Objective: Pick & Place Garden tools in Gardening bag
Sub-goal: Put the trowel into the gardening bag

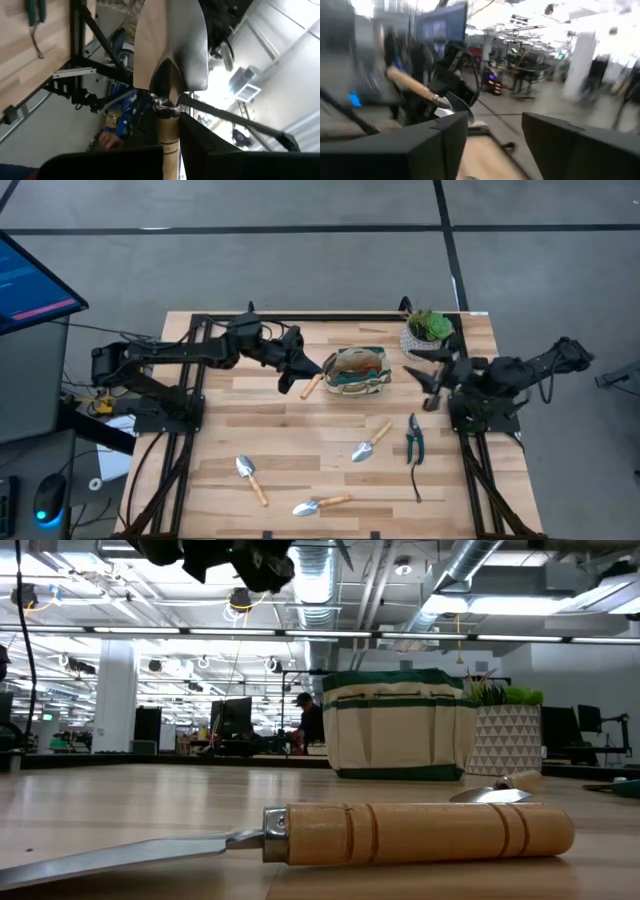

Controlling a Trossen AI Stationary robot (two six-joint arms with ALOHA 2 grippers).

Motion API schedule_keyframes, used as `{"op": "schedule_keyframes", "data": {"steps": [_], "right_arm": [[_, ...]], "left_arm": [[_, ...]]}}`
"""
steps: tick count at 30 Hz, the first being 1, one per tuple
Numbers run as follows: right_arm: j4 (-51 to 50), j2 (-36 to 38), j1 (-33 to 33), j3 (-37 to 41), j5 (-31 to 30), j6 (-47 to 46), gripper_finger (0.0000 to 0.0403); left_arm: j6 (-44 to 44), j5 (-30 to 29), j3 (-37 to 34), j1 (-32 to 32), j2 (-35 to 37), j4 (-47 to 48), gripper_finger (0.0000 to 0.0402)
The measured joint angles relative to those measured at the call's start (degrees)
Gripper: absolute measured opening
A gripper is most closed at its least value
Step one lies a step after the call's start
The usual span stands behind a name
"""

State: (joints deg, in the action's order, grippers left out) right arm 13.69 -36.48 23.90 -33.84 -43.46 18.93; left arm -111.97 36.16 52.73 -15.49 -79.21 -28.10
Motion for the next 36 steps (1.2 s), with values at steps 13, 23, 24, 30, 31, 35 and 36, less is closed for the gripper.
{"op": "schedule_keyframes", "data": {"steps": [13,23,24,30,31,35,36], "right_arm": [[-9.18,-27.76,-4.65,-20.02,2.21,22.16,0.0204],[-13.51,-38.92,-6.68,-30.71,12.65,23.72,0.0194],[-14.08,-39.74,-6.87,-31.52,13.54,23.84,0.0194],[-16.61,-44.09,-8.00,-35.47,16.05,25.19,0.0192],[-16.81,-44.75,-8.12,-36.10,16.43,25.19,0.0191],[-16.49,-47.20,-8.83,-38.53,17.58,25.66,0.0187],[-16.62,-47.74,-9.04,-38.94,17.95,25.91,0.0187]], "left_arm": [[-2.51,-3.89,0.00,0.00,-1.61,-0.06,0.0008],[-2.57,-5.77,0.00,0.00,-1.61,0.05,0.0008],[-2.57,-5.77,0.00,0.00,-1.61,0.05,0.0008],[-2.59,-5.77,0.00,0.00,-1.59,0.05,0.0014],[-2.59,-5.77,0.00,0.00,-1.59,0.05,0.0015],[-2.59,-5.75,0.00,0.00,-1.57,0.09,0.0016],[-2.59,-5.77,0.00,0.00,-1.57,0.13,0.0016]]}}
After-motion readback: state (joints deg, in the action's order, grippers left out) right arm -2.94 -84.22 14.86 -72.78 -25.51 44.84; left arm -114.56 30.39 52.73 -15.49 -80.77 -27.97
